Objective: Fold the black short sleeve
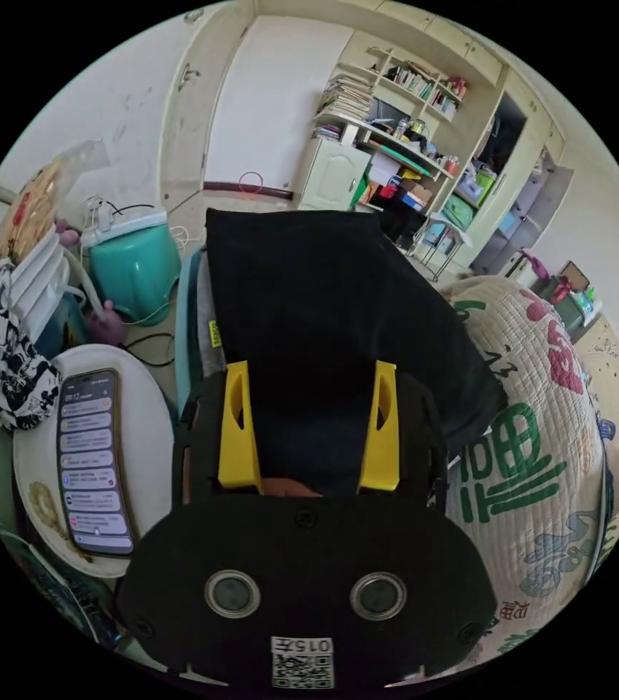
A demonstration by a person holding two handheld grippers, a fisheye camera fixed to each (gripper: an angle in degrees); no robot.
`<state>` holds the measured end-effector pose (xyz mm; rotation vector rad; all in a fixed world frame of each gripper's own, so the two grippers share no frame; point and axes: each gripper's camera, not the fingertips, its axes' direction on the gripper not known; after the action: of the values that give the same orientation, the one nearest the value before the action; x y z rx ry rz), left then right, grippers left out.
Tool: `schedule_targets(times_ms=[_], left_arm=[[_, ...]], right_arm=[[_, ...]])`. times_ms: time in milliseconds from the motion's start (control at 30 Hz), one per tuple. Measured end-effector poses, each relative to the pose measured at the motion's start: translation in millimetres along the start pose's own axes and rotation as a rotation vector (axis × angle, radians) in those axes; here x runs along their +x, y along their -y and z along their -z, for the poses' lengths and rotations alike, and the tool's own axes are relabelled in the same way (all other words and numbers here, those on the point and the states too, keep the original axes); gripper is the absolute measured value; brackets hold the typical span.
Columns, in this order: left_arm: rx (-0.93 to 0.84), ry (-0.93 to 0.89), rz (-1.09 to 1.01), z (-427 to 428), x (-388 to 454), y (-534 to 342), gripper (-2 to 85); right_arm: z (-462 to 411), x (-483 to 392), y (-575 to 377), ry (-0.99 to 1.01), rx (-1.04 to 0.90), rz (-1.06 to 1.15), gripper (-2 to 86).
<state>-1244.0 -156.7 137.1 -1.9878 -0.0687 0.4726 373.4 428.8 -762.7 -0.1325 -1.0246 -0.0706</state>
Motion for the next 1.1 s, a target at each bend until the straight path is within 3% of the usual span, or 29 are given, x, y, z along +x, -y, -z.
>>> schedule_targets(times_ms=[267,400,533,733,833,900,1000,1100], left_arm=[[0.009,-0.121,0.034,31,14,-5,5.8],[0.144,-0.391,0.225,85,10,8,2.7],[0.280,-0.604,0.136,147,86,37,1.8],[0.356,-1.081,-0.330,269,300,42,1.3],[0.226,-1.398,-0.706,320,443,-3,1.4],[0.041,-1.565,-0.971,334,565,-77,1.6],[-0.125,-1.518,-1.236,332,682,-205,2.0],[-0.230,-1.531,-1.353,324,731,-291,2.5]], right_arm=[[4,50,-19,0.051,-0.021,-0.039,-1.0],[12,88,-26,0.032,-0.027,-0.062,-1.0],[19,131,-29,0.051,-0.026,-0.135,-1.0],[36,213,-37,0.150,-0.007,-0.361,-0.9],[43,240,-43,0.221,0.011,-0.417,-0.7],[41,248,-45,0.235,-0.010,-0.417,-0.5],[36,244,-40,0.293,-0.064,-0.367,-0.3],[33,231,-31,0.373,-0.110,-0.289,0.2]])
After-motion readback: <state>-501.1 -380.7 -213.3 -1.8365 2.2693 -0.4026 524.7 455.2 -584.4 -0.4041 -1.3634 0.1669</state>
